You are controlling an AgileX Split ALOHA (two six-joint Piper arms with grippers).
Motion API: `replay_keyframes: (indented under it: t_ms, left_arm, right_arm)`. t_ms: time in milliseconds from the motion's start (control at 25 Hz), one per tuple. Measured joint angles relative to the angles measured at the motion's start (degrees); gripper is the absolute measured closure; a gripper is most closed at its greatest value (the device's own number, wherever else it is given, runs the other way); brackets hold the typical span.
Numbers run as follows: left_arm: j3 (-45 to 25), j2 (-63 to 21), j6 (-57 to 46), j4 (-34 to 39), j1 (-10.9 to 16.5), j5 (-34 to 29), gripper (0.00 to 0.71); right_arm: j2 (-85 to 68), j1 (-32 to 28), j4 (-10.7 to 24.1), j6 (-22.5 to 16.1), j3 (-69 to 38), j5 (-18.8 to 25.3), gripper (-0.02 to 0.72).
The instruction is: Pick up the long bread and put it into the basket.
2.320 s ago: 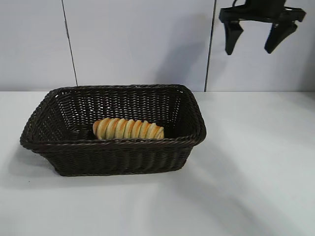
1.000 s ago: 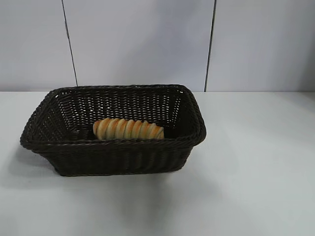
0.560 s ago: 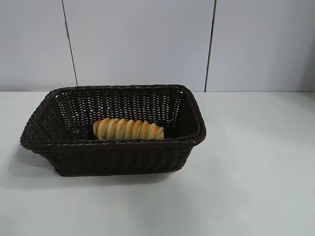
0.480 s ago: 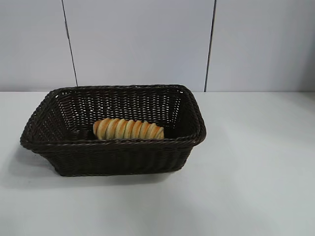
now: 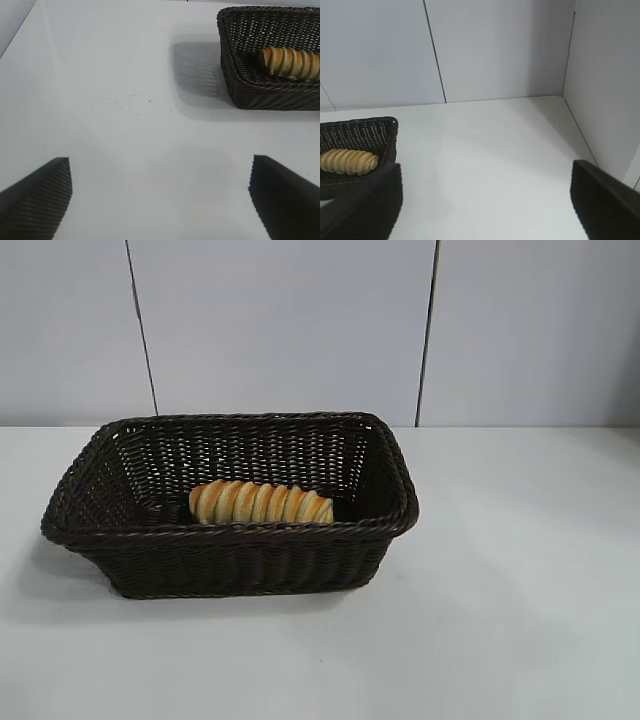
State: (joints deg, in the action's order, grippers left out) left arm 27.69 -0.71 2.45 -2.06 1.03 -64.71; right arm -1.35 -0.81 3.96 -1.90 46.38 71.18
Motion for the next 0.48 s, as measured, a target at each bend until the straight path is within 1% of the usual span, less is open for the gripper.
replay_keyframes:
  t_ms: [280,480]
  left_arm:
    - [0.0,0.0,0.0,0.0,0.0,0.0,0.015]
    - [0.0,0.0,0.0,0.0,0.0,0.0,0.015]
  right_arm:
    - [0.0,0.0,-1.7,0.0,-8.1,-1.0,0.050]
    - [0.0,0.0,-3.0,0.0,-14.2,-3.0,0.050]
